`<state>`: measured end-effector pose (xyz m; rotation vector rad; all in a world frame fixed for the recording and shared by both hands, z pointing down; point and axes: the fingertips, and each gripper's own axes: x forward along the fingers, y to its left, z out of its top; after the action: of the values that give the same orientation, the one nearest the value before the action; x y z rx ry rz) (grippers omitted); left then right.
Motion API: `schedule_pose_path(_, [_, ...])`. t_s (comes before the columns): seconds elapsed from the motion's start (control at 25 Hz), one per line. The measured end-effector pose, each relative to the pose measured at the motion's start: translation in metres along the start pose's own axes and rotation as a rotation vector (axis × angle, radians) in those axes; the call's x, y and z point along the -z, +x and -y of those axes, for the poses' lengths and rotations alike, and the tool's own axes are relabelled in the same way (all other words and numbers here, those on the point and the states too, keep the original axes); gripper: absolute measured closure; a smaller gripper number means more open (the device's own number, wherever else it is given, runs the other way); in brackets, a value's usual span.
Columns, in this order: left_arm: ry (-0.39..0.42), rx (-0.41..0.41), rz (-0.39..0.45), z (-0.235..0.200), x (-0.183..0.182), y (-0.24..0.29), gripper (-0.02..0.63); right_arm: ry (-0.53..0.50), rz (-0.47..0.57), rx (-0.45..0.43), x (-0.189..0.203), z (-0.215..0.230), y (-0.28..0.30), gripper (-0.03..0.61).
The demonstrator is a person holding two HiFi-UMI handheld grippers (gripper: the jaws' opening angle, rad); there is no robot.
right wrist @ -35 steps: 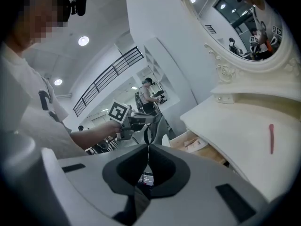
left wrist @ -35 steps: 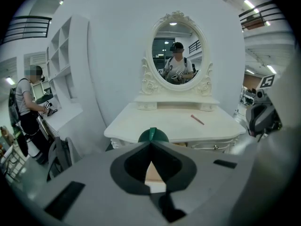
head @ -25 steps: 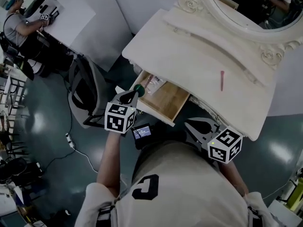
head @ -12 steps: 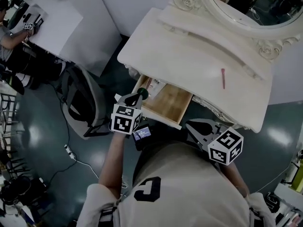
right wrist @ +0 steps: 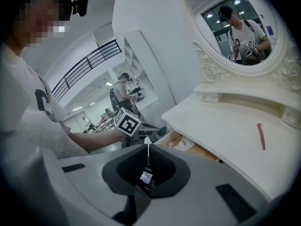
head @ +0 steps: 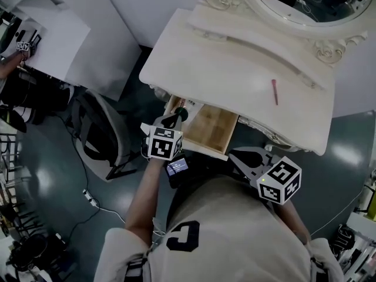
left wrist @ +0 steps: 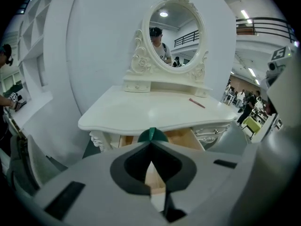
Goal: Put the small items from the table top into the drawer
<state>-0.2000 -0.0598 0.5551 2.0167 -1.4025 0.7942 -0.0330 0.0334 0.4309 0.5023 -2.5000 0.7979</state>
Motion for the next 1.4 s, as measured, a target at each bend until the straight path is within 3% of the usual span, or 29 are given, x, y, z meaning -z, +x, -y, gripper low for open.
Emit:
schedule_pose_path(0.2, [0.106, -0.049, -0.037, 0.001, -0.003, 0.018, 0.557, 0.009, 0.001, 0.008, 0.001, 0.001, -0.003, 0.549])
schedule_pose_path(0.44, [0.172, -0.04, -0.135, -0.002, 0.009, 0.04, 0.557, 0.026, 0.017, 0.021, 0.004, 0.003, -0.005, 0.549])
schedule_pose_path(0.8, [0.179, -0.013, -0.242, -0.006, 0.02, 0.076, 0.557, 0.079, 0.04, 0.066, 0.007, 0.017, -0.018, 0.549])
schedule_pose_path(1.4, [0.155, 0.033, -0.33, -0.011, 0.038, 0.12, 0.557, 0.139, 0.007, 0.103, 0.02, 0.025, -0.018, 0.549])
